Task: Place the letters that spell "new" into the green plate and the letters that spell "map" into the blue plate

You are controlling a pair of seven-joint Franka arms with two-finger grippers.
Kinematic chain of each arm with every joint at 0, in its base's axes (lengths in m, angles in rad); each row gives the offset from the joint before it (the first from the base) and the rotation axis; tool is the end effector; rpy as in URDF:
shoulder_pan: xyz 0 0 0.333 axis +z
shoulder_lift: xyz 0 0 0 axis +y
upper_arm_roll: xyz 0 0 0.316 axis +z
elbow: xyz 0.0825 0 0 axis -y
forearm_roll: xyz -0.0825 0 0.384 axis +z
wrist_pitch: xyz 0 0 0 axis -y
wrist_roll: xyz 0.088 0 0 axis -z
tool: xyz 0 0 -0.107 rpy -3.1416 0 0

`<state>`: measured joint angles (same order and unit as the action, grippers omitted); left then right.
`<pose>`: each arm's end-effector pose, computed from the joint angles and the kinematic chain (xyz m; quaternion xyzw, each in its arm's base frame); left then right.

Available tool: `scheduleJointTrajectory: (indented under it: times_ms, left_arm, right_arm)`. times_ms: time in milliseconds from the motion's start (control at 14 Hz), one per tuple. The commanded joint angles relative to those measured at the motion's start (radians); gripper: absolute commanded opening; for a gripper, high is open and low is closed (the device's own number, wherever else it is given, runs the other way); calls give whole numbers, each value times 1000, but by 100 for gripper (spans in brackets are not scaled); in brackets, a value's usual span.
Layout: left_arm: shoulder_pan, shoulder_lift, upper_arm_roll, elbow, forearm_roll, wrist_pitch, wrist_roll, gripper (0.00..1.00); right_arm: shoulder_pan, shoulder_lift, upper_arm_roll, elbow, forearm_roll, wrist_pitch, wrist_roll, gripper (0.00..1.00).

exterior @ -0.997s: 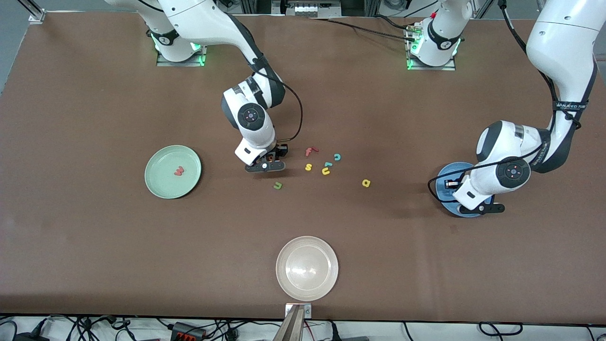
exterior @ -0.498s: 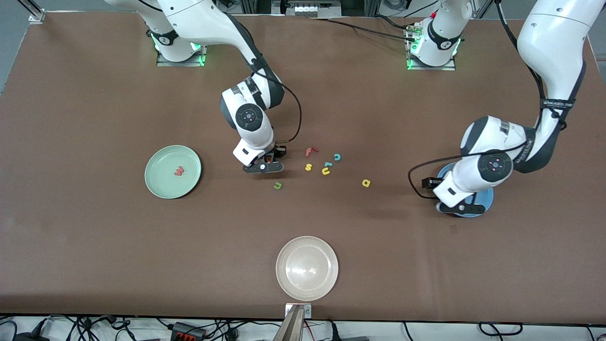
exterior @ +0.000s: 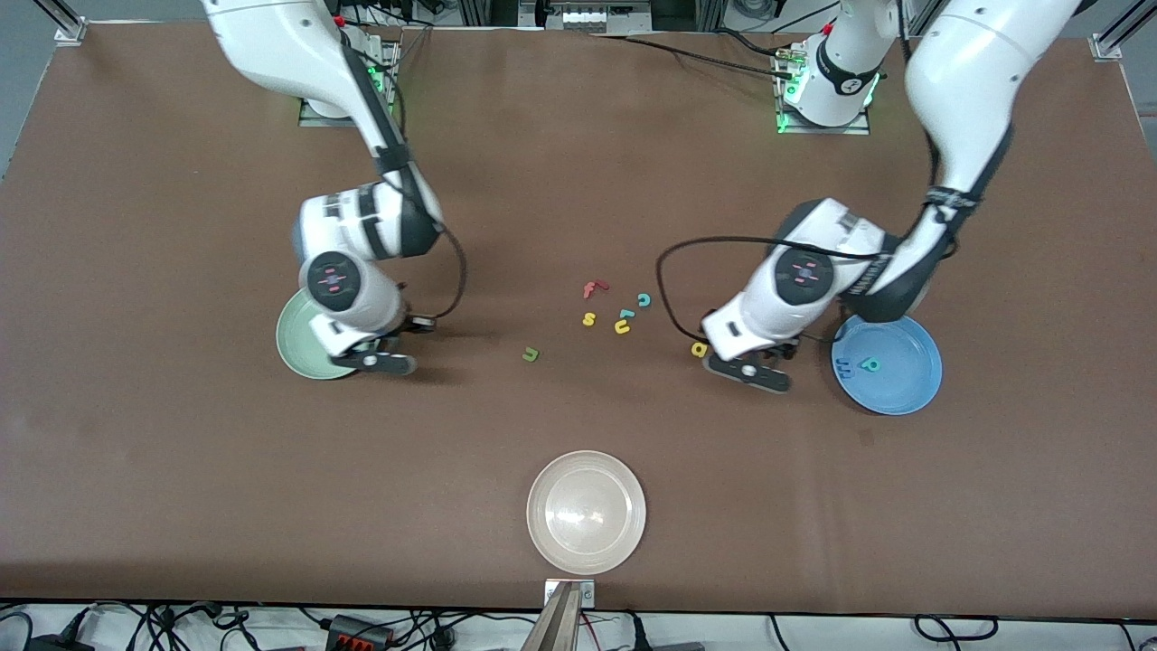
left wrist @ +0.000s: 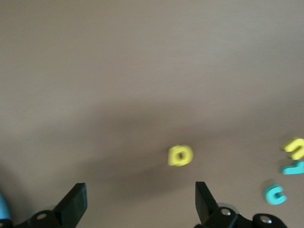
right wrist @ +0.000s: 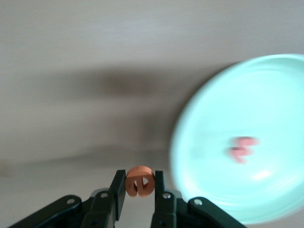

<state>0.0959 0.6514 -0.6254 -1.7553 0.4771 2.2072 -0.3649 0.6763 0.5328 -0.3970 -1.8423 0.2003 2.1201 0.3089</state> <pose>0.5903 -0.2845 0.2485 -0.9823 0.1861 0.0181 0.0125 0.5894 0.1918 0.2403 0.9926 -0.0614 -0.0916 0.0503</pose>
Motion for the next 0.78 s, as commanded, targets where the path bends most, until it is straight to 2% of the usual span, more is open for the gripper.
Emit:
scheduleJointTrajectory:
  times_ms: [0, 356, 570, 641, 712]
  left_arm:
    - [-28, 91, 15, 30, 122, 63, 6, 100]
    - [-28, 154, 16, 25, 152, 100, -66, 99]
    - [-30, 162, 16, 16, 153, 100, -83, 72]
    - [-28, 159, 16, 5, 153, 100, -81, 57]
    - [-28, 159, 16, 5, 155, 98, -81, 45]
  right_arm:
    - [3, -25, -45, -29, 7, -58, -62, 12]
    - [-37, 13, -45, -41, 7, -49, -85, 12]
    - [-54, 36, -45, -40, 7, -34, -86, 13]
    - [-55, 42, -45, -40, 7, -32, -86, 17]
    - [-57, 44, -45, -40, 10, -26, -85, 33]
